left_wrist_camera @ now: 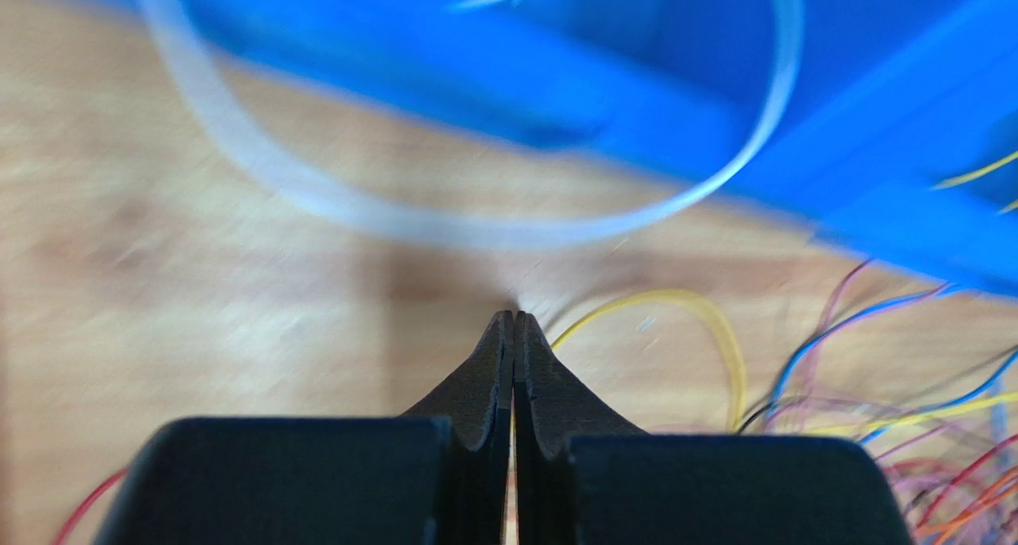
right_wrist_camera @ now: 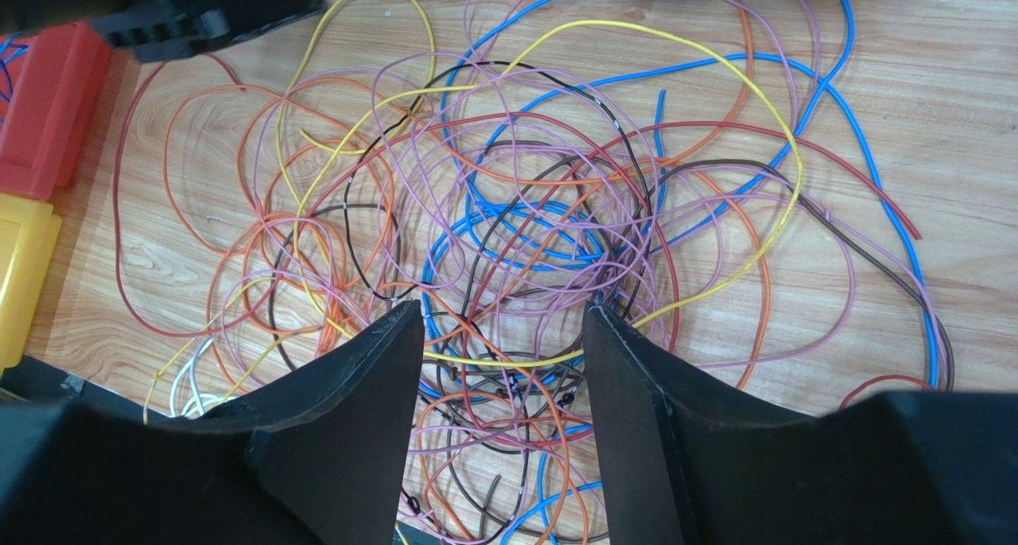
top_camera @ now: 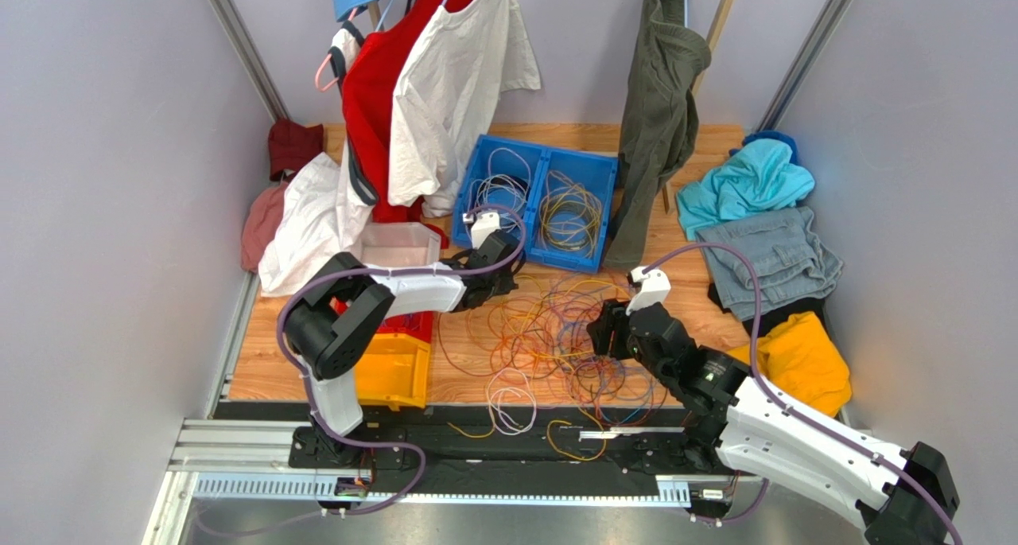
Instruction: Untangle the cables
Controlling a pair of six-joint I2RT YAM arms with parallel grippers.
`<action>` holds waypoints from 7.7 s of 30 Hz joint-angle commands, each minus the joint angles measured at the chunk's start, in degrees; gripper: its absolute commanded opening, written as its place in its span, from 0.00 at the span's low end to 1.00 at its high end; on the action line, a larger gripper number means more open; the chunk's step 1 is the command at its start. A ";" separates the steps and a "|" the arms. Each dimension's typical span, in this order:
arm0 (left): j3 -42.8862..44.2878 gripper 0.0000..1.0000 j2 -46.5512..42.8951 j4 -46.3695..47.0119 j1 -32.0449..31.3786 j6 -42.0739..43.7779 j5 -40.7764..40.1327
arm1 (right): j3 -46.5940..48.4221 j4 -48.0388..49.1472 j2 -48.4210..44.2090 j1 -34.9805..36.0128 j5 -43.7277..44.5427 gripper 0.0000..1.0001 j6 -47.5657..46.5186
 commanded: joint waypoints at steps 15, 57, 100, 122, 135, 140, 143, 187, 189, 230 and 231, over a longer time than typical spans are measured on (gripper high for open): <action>-6.98 0.50 -10.42 -8.04 -0.99 4.13 -0.56 | -1.56 2.18 -2.97 -0.10 -0.63 0.55 2.61; -19.11 0.50 -35.82 -4.52 -6.26 -0.35 -1.80 | 14.96 15.27 42.56 -16.27 13.35 0.52 -2.40; -26.41 0.99 -47.00 36.69 -7.66 16.69 41.80 | 58.29 -12.76 10.83 -6.25 -23.92 0.00 -4.16; -24.57 0.85 -22.11 56.83 -13.47 22.07 31.78 | 59.00 -16.19 9.16 -6.17 -24.80 0.00 -4.15; -20.26 0.37 -19.03 55.43 -13.47 22.33 30.81 | 56.62 -15.58 7.67 -6.25 -24.62 0.00 -3.89; -20.52 0.00 -21.49 53.32 -13.47 21.80 29.32 | 55.66 -15.93 6.44 -6.17 -23.74 0.00 -4.15; -19.91 0.00 -27.10 46.66 -13.47 21.89 26.61 | 53.91 -15.84 4.95 -6.17 -23.48 0.00 -4.15; 85.48 0.00 -6.91 -37.74 1.03 25.67 20.35 | 21.11 -22.08 -22.13 -6.17 -14.69 0.62 0.94; 85.48 0.00 -5.68 -35.81 1.38 25.67 20.70 | 21.29 -22.08 -22.39 -6.17 -13.64 0.62 0.50; 86.01 0.00 17.61 14.02 7.62 35.16 27.73 | 12.41 -16.37 -24.15 -6.17 -9.33 0.59 -1.17; 85.66 0.00 18.05 14.38 7.62 35.25 27.74 | 12.41 -16.45 -24.06 -6.17 -9.24 0.59 -1.34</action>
